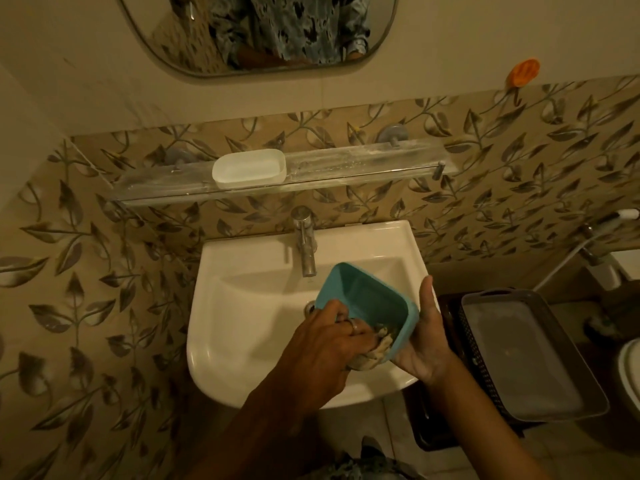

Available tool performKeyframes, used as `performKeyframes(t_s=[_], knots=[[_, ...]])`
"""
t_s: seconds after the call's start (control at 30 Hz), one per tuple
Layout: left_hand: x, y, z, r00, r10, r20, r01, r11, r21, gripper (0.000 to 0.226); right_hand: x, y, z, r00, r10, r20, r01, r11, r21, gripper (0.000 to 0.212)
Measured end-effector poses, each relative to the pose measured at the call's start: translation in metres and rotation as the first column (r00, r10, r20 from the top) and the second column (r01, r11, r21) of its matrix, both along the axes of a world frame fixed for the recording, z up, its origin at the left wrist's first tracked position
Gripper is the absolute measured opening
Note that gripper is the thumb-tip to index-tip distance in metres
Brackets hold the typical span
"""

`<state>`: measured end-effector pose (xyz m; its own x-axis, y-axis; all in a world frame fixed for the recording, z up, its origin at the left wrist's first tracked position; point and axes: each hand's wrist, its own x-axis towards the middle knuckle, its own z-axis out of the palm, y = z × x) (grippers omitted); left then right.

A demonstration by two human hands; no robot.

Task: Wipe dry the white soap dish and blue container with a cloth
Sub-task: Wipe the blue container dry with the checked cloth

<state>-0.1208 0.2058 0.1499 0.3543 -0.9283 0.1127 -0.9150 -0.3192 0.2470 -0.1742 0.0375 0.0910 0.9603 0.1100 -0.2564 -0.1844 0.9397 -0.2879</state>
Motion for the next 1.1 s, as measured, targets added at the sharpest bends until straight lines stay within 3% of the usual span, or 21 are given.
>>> performKeyframes(t_s=[0.13, 0.2, 0.3, 0.47, 0.6, 0.7, 0.83, 0.9, 0.93, 0.97, 1.03, 1.07, 1.1], knots=[[0.0, 0.004, 0.004, 0.999, -0.03, -0.023, 0.032, 0.996, 0.084, 0.054, 0.002, -0.001, 0.005, 0.997, 0.065, -0.049, -0.072, 0.987, -0.143, 0.075], [0.004, 0.007, 0.009, 0.988, 0.039, -0.148, -0.024, 0.995, 0.1, 0.053, 0.005, 0.001, 0.005, 0.998, 0.043, -0.044, -0.051, 0.982, -0.183, 0.075], [0.016, 0.009, 0.021, 0.893, 0.174, -0.415, -0.085, 0.971, 0.223, 0.054, 0.009, 0.009, 0.005, 1.0, 0.021, 0.003, -0.02, 0.972, -0.233, 0.087], [0.005, -0.001, 0.03, 0.839, 0.252, -0.481, -0.064, 0.926, 0.373, 0.054, 0.018, 0.018, 0.01, 0.993, -0.006, 0.118, 0.045, 0.946, -0.322, 0.083], [-0.003, -0.007, 0.033, 0.734, 0.284, -0.617, -0.123, 0.949, 0.291, 0.033, 0.022, 0.016, 0.012, 0.989, -0.054, 0.137, 0.097, 0.938, -0.333, 0.083], [-0.002, -0.01, 0.039, 0.512, 0.348, -0.785, -0.256, 0.934, 0.248, 0.02, 0.025, 0.016, 0.015, 0.981, -0.071, 0.182, 0.14, 0.905, -0.401, 0.078], [0.005, -0.012, 0.043, 0.016, 0.245, -0.969, -0.408, 0.887, 0.218, 0.038, 0.028, 0.015, 0.013, 0.977, -0.122, 0.172, 0.186, 0.883, -0.431, 0.087], [0.008, -0.013, 0.043, -0.079, 0.177, -0.981, -0.439, 0.878, 0.194, 0.041, 0.028, 0.012, 0.011, 0.975, -0.138, 0.172, 0.202, 0.872, -0.446, 0.088], [0.008, -0.014, 0.04, -0.061, 0.175, -0.983, -0.433, 0.883, 0.184, 0.041, 0.029, 0.01, 0.011, 0.974, -0.142, 0.175, 0.208, 0.865, -0.456, 0.087], [0.007, -0.015, 0.036, 0.044, 0.202, -0.978, -0.409, 0.897, 0.166, 0.039, 0.03, 0.007, 0.013, 0.974, -0.142, 0.179, 0.21, 0.864, -0.458, 0.088], [0.004, -0.017, 0.027, 0.488, 0.255, -0.835, -0.302, 0.947, 0.112, 0.037, 0.031, -0.001, 0.016, 0.973, -0.147, 0.175, 0.21, 0.877, -0.432, 0.093], [0.003, -0.018, 0.024, 0.678, 0.262, -0.687, -0.247, 0.961, 0.123, 0.038, 0.032, -0.004, 0.017, 0.974, -0.153, 0.167, 0.211, 0.883, -0.419, 0.097], [0.001, -0.018, 0.022, 0.807, 0.28, -0.519, -0.225, 0.96, 0.168, 0.04, 0.033, -0.008, 0.018, 0.974, -0.16, 0.16, 0.214, 0.883, -0.417, 0.1]])
